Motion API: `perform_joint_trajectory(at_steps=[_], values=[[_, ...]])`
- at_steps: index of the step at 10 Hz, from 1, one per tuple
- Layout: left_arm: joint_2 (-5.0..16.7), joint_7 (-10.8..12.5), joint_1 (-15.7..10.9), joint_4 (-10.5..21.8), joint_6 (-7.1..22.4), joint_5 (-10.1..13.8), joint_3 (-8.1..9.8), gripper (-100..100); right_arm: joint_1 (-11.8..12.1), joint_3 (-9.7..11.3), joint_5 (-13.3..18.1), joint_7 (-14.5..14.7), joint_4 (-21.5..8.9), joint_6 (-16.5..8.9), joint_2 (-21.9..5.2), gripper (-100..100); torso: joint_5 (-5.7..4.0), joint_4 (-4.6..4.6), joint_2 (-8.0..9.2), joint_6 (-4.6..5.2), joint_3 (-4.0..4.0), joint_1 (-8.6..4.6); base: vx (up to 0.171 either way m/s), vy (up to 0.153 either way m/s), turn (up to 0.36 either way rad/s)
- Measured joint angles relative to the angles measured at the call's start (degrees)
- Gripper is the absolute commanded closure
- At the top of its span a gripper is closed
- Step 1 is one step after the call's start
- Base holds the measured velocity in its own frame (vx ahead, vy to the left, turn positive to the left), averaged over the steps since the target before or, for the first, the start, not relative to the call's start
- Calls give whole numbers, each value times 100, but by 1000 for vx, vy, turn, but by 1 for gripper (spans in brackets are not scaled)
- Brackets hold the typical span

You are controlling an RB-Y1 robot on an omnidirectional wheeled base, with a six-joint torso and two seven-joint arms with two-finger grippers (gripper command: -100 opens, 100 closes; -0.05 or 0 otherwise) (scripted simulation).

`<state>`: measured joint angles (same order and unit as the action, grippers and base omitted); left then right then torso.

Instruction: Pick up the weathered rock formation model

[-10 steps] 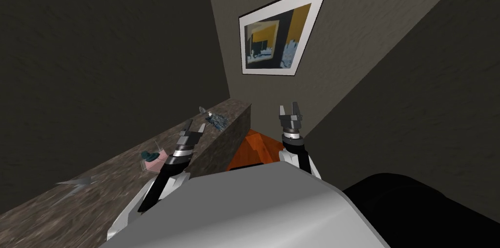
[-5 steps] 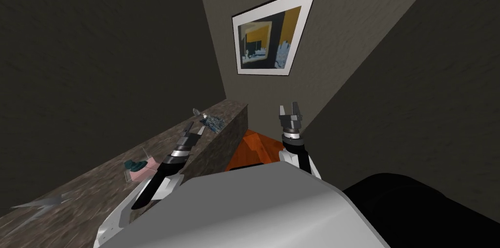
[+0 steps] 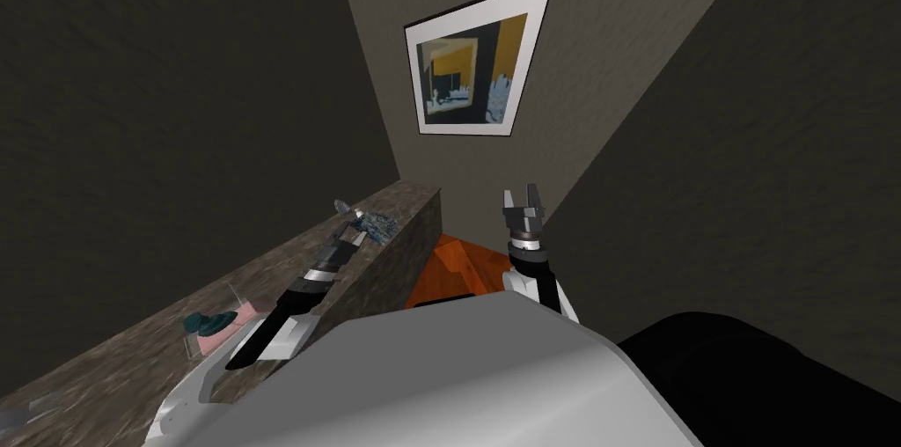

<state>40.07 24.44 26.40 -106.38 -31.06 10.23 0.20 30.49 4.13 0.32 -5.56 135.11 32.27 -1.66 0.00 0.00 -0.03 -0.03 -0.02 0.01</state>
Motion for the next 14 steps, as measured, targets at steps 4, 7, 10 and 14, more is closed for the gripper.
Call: perform_joint_trajectory(at_steps=[4,7,10,14], values=[[676,196,-109,531,43,234,-56,-100,0,0,0,0,0,0,0,0,1,0,-2,2,-1,6,14,11,-109],[1073,283,-240,996,37,377,-168,-100,0,0,0,0,0,0,0,0,3,0,-3,2,-2,12,14,25,-122],[1501,357,-383,1448,81,530,-298,-100,0,0,0,0,0,0,-1,0,4,0,-2,1,-1,19,10,50,-146],[1976,414,-452,1925,161,731,-431,-100,0,-1,0,0,0,0,-1,0,6,1,4,-2,3,17,-4,52,-82]])
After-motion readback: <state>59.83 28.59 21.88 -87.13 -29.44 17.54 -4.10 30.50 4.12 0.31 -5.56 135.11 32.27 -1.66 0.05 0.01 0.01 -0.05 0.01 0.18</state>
